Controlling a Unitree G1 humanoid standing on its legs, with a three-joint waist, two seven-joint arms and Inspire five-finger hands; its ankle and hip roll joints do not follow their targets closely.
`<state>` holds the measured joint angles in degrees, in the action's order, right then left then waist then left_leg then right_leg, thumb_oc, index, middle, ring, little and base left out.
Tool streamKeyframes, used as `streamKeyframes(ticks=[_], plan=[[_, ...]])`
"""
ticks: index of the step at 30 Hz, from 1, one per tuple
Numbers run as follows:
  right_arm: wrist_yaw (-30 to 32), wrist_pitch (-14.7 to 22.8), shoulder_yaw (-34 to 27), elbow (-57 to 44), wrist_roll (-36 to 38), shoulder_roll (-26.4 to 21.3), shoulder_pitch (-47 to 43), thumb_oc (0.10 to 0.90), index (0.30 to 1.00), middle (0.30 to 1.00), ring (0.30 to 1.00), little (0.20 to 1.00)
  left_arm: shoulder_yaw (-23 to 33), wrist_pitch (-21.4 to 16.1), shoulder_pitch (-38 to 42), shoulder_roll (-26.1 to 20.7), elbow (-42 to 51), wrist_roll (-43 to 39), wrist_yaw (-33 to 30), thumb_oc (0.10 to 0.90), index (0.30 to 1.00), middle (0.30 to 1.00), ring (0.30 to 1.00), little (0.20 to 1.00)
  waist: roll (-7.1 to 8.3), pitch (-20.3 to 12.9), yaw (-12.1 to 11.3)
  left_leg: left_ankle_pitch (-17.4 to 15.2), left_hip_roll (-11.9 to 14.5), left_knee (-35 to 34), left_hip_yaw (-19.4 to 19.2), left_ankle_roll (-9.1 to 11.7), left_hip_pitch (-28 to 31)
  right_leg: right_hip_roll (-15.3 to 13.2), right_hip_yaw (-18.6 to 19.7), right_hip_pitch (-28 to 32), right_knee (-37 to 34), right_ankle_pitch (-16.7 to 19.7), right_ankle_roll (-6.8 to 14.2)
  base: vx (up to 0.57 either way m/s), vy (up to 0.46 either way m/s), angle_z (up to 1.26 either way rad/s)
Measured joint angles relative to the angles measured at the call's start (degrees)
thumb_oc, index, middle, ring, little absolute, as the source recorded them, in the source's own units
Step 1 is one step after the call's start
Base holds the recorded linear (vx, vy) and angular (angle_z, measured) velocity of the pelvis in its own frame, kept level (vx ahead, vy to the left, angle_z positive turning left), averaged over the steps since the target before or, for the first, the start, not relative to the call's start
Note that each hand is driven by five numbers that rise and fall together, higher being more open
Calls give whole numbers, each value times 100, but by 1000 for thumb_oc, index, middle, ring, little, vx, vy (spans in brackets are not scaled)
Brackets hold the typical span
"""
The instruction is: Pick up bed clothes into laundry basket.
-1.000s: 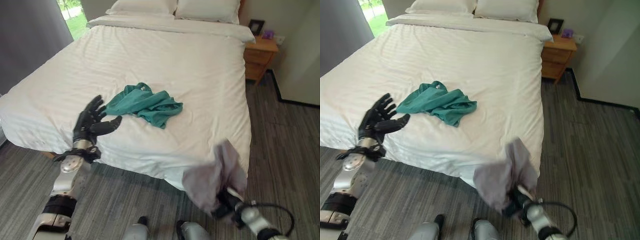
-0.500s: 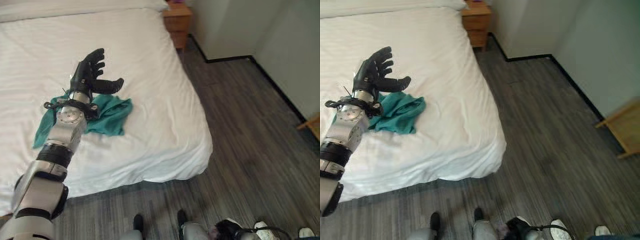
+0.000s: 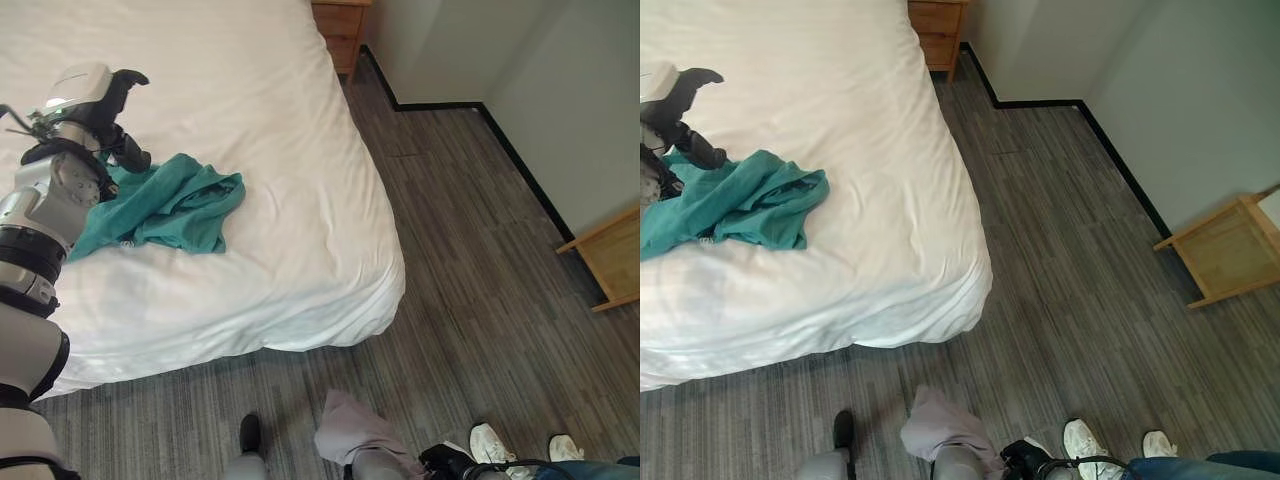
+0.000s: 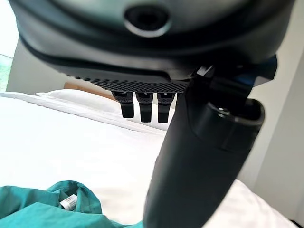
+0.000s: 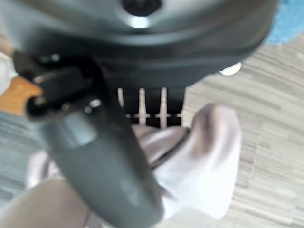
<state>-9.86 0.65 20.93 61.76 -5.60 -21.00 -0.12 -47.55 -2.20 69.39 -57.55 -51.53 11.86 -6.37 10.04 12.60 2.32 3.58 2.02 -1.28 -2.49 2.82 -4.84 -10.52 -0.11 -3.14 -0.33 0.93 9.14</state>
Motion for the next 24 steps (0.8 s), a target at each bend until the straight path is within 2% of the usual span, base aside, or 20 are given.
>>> streamKeyframes(ticks=[3, 7, 9, 10, 12, 15, 17, 19, 20, 23, 24], plan=[[-6, -10, 114, -367, 16, 2, -37, 400, 300, 300, 300, 300, -673, 68, 241, 115, -241, 707, 344, 800, 900, 900, 900, 900, 60, 13, -29, 5, -11, 15, 5, 1, -25, 0, -39, -14, 5, 8, -9, -38, 3, 3], [4, 5, 334, -1229, 21, -96, -64, 400, 300, 300, 300, 300, -644, 94, 229, 329, -447, 906, 328, 800, 900, 900, 900, 900, 156, 56, 5, 12, -4, 91, 8, 17, -165, 44, -49, -121, 22, 19, -24, -83, -12, 1], [10, -7, 524, -1731, 32, -328, -61, 400, 300, 300, 300, 300, -355, 95, 237, 556, -628, 889, 223, 800, 900, 900, 900, 900, 184, 131, 8, -3, 28, 274, 34, 32, -440, 74, -47, -376, 175, 36, -39, -96, -24, 2], [3, 53, 555, -1759, 43, -357, -177, 400, 300, 300, 300, 300, -311, 96, 249, 553, -712, 869, 192, 800, 900, 900, 900, 900, 241, 245, 47, -2, 32, 314, 66, 33, -490, 83, -48, -399, 186, 39, -41, -86, -28, 4], [13, 134, 561, -1888, 139, -312, -342, 400, 300, 300, 300, 300, -353, 129, 179, 711, -1238, 857, 205, 800, 900, 900, 900, 900, 463, 396, 192, -9, 70, 308, 87, 55, -544, 118, -42, -464, 220, 72, -59, -57, -27, 0], [21, 167, 598, -2073, 168, -299, -321, 400, 300, 300, 300, 300, 165, 142, -36, 849, -1509, 846, 21, 800, 900, 900, 900, 900, 612, 512, 195, 0, 140, 316, 72, 82, -585, 183, 30, -544, 251, 171, -37, -10, -14, -5], [24, 162, 609, -2051, 197, -299, -279, 400, 300, 300, 300, 300, 276, 120, -51, 859, -1480, 843, -70, 800, 900, 900, 900, 900, 641, 524, 186, 21, 151, 302, 79, 82, -586, 191, 29, -542, 243, 179, -39, -16, -2, 1], [70, 214, 645, -1783, 205, -213, -264, 400, 300, 300, 300, 300, 1240, 119, -540, 1123, -1685, 850, -376, 800, 900, 900, 900, 900, 594, 508, 153, -39, 228, 311, -8, 97, -546, 263, 49, -549, 228, 326, 39, -36, 54, -23], [145, 228, 720, -1567, 205, -185, -342, 400, 300, 300, 300, 300, 1509, 154, -734, 1314, -1829, 863, -564, 400, 300, 300, 300, 300, 611, 495, 170, -77, 224, 290, -53, 37, -507, 273, 92, -574, 208, 436, 75, -42, 88, -38], [144, 234, 724, -1470, 204, -186, -318, 400, 300, 300, 300, 300, 1617, 233, -698, 1328, -1818, 842, -523, 400, 300, 300, 300, 300, 626, 468, 170, -80, 221, 228, -139, 33, -452, 222, 207, -575, 177, 482, 109, -1, 27, -18], [139, 207, 741, -1485, 195, -174, -196, 400, 300, 300, 300, 300, 1594, 259, -637, 1323, -1777, 804, -491, 400, 300, 300, 300, 300, 693, 415, 164, -79, 167, 212, -164, 34, -478, 154, 207, -564, 61, 416, 155, 0, 0, 0]])
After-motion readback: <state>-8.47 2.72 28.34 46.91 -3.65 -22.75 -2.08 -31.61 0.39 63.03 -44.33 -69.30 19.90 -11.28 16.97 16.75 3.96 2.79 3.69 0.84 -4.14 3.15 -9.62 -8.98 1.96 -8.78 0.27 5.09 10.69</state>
